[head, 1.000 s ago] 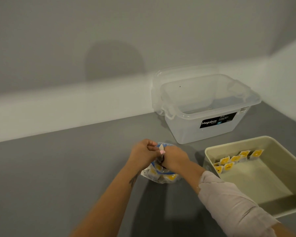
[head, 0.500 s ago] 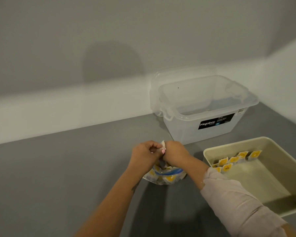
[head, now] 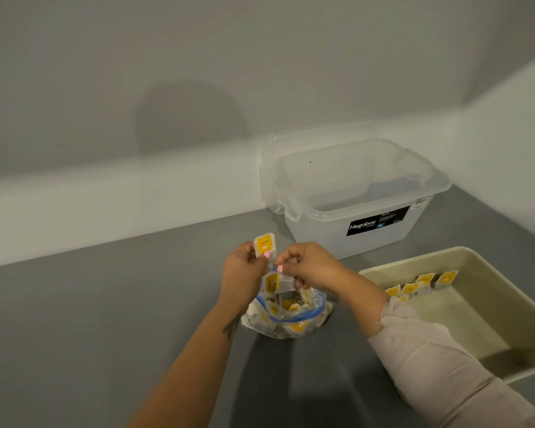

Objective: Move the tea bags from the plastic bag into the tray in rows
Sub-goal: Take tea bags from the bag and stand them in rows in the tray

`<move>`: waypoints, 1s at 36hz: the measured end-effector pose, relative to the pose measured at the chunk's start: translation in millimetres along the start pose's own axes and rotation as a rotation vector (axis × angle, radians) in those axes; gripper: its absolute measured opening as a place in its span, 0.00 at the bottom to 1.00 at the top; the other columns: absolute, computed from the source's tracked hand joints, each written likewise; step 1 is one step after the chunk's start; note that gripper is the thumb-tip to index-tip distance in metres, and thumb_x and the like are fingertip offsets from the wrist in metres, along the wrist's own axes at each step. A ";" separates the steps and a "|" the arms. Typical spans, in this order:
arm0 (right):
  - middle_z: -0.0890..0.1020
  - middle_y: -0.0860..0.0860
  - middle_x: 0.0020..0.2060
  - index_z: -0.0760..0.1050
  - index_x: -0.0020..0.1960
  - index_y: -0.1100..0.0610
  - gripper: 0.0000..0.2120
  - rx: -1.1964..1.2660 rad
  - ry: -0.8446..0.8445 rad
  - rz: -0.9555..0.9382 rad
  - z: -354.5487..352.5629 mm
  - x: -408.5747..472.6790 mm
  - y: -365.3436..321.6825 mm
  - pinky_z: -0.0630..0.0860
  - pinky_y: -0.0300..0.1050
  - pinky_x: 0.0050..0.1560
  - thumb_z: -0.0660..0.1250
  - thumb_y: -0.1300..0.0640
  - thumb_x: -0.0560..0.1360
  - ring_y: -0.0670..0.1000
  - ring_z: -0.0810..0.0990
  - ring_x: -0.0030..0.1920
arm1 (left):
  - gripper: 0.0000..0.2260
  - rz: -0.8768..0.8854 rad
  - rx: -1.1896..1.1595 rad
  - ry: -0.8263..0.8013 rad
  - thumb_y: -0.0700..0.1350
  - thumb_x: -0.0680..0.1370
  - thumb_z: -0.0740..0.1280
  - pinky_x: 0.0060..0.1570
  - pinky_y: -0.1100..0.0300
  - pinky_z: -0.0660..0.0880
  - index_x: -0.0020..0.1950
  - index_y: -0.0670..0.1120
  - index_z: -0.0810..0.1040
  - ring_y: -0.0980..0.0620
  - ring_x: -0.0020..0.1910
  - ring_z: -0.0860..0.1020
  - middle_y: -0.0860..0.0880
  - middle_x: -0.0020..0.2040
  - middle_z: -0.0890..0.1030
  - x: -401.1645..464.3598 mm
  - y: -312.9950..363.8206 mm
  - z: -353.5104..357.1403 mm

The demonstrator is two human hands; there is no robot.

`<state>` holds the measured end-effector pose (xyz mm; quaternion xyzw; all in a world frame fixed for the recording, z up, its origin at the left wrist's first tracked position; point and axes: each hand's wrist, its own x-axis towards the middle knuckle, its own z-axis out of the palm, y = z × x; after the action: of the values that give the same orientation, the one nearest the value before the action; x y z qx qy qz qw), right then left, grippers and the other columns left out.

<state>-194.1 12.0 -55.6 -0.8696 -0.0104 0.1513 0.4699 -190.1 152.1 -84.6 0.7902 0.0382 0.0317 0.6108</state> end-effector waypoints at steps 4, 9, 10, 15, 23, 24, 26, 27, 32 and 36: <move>0.79 0.51 0.33 0.78 0.52 0.58 0.06 0.155 -0.011 0.005 -13.0 -4.5 4.8 0.75 0.36 0.31 0.68 0.62 0.75 0.44 0.76 0.26 | 0.05 -0.054 -0.099 0.065 0.41 0.77 0.66 0.49 0.52 0.78 0.45 0.51 0.76 0.47 0.45 0.81 0.50 0.41 0.81 4.6 -0.6 -3.8; 0.80 0.55 0.35 0.74 0.59 0.62 0.13 0.403 -0.042 0.010 -35.6 -14.6 8.5 0.78 0.36 0.30 0.67 0.67 0.75 0.46 0.80 0.28 | 0.09 -0.156 -0.230 0.106 0.39 0.79 0.62 0.51 0.54 0.77 0.59 0.43 0.74 0.47 0.49 0.80 0.45 0.51 0.80 5.5 6.3 2.8; 0.80 0.55 0.35 0.73 0.60 0.62 0.14 0.454 -0.048 0.008 -40.1 -16.4 9.1 0.79 0.36 0.31 0.67 0.67 0.75 0.46 0.81 0.29 | 0.09 -0.180 -0.241 0.102 0.40 0.80 0.62 0.52 0.54 0.78 0.59 0.43 0.74 0.46 0.50 0.80 0.45 0.52 0.80 4.7 8.8 6.0; 0.79 0.57 0.38 0.73 0.56 0.59 0.11 0.636 -0.051 0.002 -58.7 -23.6 13.2 0.81 0.38 0.35 0.63 0.70 0.76 0.46 0.83 0.31 | 0.04 -0.264 -0.408 -0.034 0.39 0.80 0.62 0.49 0.59 0.78 0.53 0.44 0.75 0.50 0.48 0.80 0.45 0.49 0.80 -6.1 27.6 28.3; 0.80 0.54 0.37 0.73 0.48 0.57 0.03 0.700 0.050 0.027 -89.8 -34.2 34.9 0.79 0.38 0.31 0.65 0.63 0.77 0.46 0.81 0.29 | 0.11 -0.286 -0.569 -0.326 0.43 0.77 0.66 0.49 0.63 0.79 0.58 0.42 0.77 0.55 0.46 0.82 0.49 0.48 0.83 -26.5 53.7 74.9; 0.80 0.53 0.37 0.73 0.48 0.57 0.03 0.687 0.059 0.025 -94.5 -36.5 38.6 0.78 0.38 0.31 0.65 0.63 0.77 0.46 0.81 0.29 | 0.11 -0.275 -0.556 -0.327 0.42 0.77 0.67 0.48 0.64 0.79 0.59 0.42 0.77 0.56 0.46 0.82 0.49 0.48 0.83 -28.8 56.3 81.3; 0.80 0.52 0.36 0.73 0.46 0.56 0.04 0.654 0.066 0.019 -103.2 -40.8 45.5 0.78 0.38 0.32 0.66 0.63 0.77 0.45 0.81 0.29 | 0.10 -0.248 -0.533 -0.323 0.40 0.76 0.67 0.48 0.64 0.79 0.58 0.43 0.77 0.57 0.45 0.82 0.51 0.45 0.84 -33.1 60.5 92.9; 0.80 0.52 0.35 0.73 0.46 0.56 0.04 0.635 0.067 0.016 -107.5 -43.1 48.8 0.78 0.38 0.32 0.67 0.63 0.76 0.45 0.81 0.29 | 0.09 -0.229 -0.522 -0.322 0.40 0.76 0.67 0.47 0.65 0.79 0.56 0.44 0.77 0.58 0.43 0.82 0.52 0.43 0.84 -35.8 62.9 98.2; 0.80 0.53 0.38 0.74 0.47 0.56 0.05 0.534 0.069 -0.010 -134.0 -57.5 62.3 0.78 0.37 0.32 0.69 0.63 0.75 0.47 0.81 0.32 | 0.04 -0.154 -0.425 -0.308 0.38 0.76 0.67 0.38 0.68 0.78 0.49 0.46 0.78 0.60 0.37 0.81 0.55 0.37 0.84 -47.3 72.9 124.2; 0.80 0.51 0.39 0.75 0.53 0.56 0.08 0.425 0.118 -0.046 -157.0 -69.0 72.0 0.76 0.39 0.32 0.69 0.59 0.75 0.49 0.78 0.33 | 0.06 -0.127 -0.330 -0.291 0.38 0.75 0.69 0.41 0.64 0.78 0.51 0.45 0.78 0.52 0.43 0.80 0.46 0.46 0.83 -53.6 75.9 140.9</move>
<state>-226.1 -167.1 -16.7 -0.7579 0.0295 0.0883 0.6457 -228.2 -8.0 -46.9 0.6717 -0.0064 -0.1153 0.7317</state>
